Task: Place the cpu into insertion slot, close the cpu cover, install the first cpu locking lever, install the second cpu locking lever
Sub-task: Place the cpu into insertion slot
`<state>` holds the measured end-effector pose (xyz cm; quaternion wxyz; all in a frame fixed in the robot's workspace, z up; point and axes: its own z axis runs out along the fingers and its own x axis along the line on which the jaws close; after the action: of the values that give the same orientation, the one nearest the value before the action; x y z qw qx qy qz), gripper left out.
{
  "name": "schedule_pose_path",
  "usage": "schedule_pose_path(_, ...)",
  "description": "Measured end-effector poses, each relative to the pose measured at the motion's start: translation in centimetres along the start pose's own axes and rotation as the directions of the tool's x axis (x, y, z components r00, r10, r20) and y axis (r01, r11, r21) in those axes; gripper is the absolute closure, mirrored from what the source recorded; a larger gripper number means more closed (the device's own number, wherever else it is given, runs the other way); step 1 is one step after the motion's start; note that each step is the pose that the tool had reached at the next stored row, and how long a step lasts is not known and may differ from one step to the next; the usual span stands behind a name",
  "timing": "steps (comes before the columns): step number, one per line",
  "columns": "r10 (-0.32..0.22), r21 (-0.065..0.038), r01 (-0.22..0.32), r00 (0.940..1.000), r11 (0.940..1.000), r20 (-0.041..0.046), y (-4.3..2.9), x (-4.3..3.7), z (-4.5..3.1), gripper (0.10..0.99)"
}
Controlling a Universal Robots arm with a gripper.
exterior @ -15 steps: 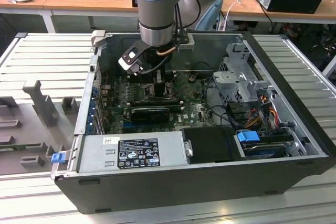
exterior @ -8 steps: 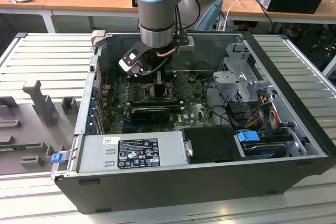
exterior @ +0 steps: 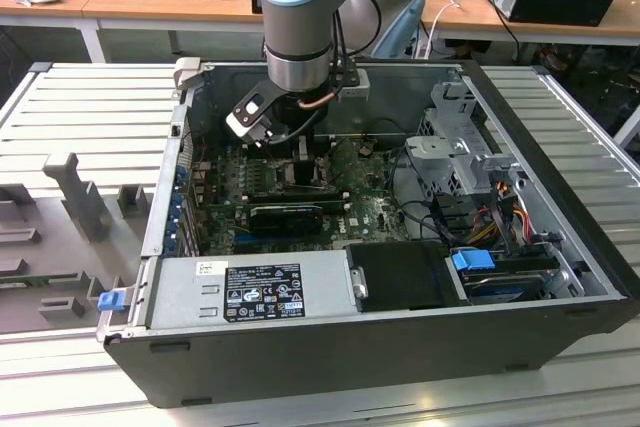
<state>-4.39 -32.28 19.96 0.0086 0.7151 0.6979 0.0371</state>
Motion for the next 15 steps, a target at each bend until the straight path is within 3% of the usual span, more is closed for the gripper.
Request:
schedule_pose_path(8,-0.001,0.0,0.001,1.0,1.0,0.0006,0.0,-0.02,0.05,0.561)
schedule_pose_path(9,-0.001,0.0,0.001,1.0,1.0,-0.0004,0.0,0.0,0.05,0.486)
schedule_pose_path(15,-0.001,0.001,0.001,1.0,1.0,0.0002,0.06,0.04,-0.98,0.502)
